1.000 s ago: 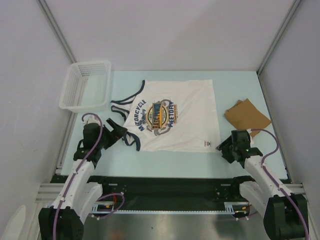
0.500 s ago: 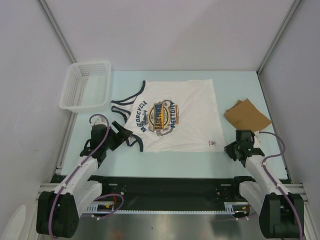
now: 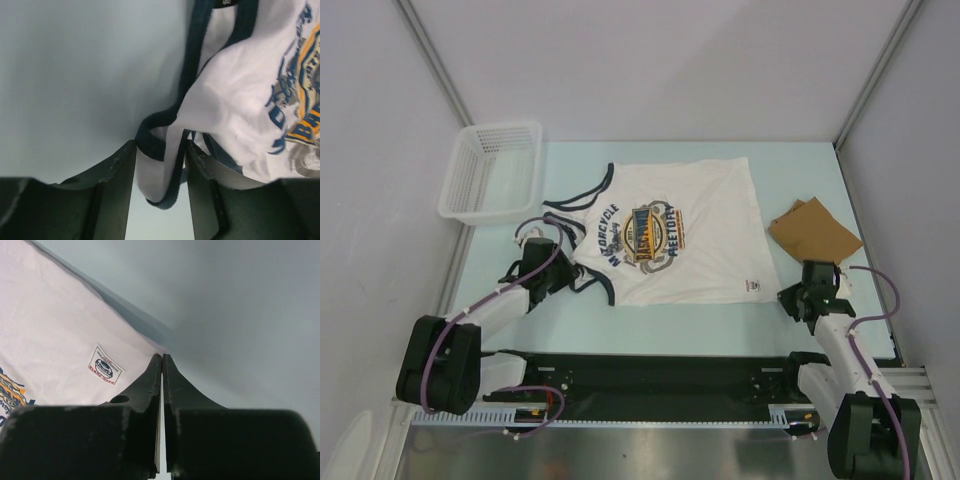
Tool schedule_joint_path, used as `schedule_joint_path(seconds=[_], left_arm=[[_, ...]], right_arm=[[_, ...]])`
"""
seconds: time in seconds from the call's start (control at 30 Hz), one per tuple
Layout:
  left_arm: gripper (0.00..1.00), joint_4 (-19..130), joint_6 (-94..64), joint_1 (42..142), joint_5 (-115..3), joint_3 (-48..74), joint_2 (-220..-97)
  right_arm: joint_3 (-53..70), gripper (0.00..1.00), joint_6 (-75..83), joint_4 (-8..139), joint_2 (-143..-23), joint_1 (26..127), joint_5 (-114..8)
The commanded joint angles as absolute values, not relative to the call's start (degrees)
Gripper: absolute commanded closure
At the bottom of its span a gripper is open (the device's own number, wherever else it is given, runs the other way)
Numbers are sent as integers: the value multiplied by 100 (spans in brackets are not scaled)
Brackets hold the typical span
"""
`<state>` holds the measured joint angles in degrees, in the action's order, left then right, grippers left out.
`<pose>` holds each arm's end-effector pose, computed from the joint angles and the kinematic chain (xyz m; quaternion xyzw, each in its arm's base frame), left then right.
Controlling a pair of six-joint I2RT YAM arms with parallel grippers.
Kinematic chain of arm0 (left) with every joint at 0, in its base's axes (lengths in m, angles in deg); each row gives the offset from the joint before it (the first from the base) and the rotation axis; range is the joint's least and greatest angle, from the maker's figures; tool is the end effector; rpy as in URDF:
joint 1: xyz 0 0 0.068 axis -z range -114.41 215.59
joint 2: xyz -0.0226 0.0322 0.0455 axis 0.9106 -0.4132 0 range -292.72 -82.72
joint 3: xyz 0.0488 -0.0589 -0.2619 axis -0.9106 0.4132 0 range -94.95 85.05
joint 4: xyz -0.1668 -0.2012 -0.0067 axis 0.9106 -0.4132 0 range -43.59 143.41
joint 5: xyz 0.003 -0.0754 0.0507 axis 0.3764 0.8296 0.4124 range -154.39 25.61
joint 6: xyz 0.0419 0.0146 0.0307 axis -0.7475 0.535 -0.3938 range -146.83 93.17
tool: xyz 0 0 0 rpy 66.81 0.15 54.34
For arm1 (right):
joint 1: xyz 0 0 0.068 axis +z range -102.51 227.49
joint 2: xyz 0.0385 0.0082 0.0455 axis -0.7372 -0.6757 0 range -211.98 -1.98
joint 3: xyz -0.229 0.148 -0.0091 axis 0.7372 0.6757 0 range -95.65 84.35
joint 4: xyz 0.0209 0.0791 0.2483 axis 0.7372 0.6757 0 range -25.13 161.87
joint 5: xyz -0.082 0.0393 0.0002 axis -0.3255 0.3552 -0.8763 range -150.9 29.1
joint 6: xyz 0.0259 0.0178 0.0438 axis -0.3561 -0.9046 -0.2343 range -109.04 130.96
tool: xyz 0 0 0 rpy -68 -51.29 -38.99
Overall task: Fold and stack the tank tops
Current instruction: Flatten the tank top out
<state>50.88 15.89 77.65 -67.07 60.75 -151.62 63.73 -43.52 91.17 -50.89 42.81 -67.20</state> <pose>0.2116 -0.0436 0.1502 -0.2542 0.8952 -0.1487 0.3345 0.1532 -0.0163 0.1600 0.4840 0.8190 0.0804 0.2975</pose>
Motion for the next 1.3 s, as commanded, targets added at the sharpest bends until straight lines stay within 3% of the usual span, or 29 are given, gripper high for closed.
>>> schedule_joint_path(seconds=[0.0, 0.07, 0.1, 0.13, 0.27, 0.33, 0.37, 0.4, 0.43, 0.47, 0.73, 0.87, 1.0, 1.27], left_arm=[[53, 4849, 1185, 7798, -7431, 5807, -15382], [65, 4648, 1141, 7790, -7956, 5710, -15330], [89, 4542, 1132, 7781, -8151, 5571, -15277], [96, 4393, 1132, 7772, -8362, 5456, -15268], [99, 3297, 869, 7570, -9680, 4666, -15259], [87, 2725, 850, 7518, -10488, 4157, -15268], [72, 2583, 868, 7526, -10726, 4024, -15242], [29, 2477, 868, 7517, -11059, 3918, -15207], [9, 2406, 885, 7526, -11167, 3769, -15172], [0, 2249, 894, 7526, -11246, 3724, -15119], [0, 2044, 1123, 7596, -10650, 3933, -14584], [0, 2571, 991, 8166, -9144, 4355, -13977], [12, 3608, 1052, 9131, -7443, 5241, -13502], [25, 4268, 1553, 10382, -7178, 5516, -14298]], right_arm=[[6185, 100, -4230, 9273, -5041, 4161, -6784], [6176, 100, -4195, 9291, -4988, 4082, -6766], [6176, 100, -4177, 9291, -4971, 4047, -6758], [6176, 100, -4160, 9299, -4962, 4020, -6749], [6185, 100, -4116, 9273, -4944, 3932, -6618], [6237, 100, -4124, 9256, -4944, 3932, -6556], [6264, 100, -4133, 9212, -4944, 3932, -6494], [6290, 100, -4142, 9185, -4944, 3932, -6476], [6325, 100, -4142, 9168, -4944, 3923, -6459], [6326, 100, -4151, 9176, -4953, 3923, -6459], [6229, 100, -4063, 9396, -4821, 3923, -6318], [6229, 100, -4046, 9510, -4584, 3923, -6362], [6194, 100, -4028, 9528, -4566, 3923, -6371], [6106, 100, -4001, 9590, -4601, 3923, -6344]])
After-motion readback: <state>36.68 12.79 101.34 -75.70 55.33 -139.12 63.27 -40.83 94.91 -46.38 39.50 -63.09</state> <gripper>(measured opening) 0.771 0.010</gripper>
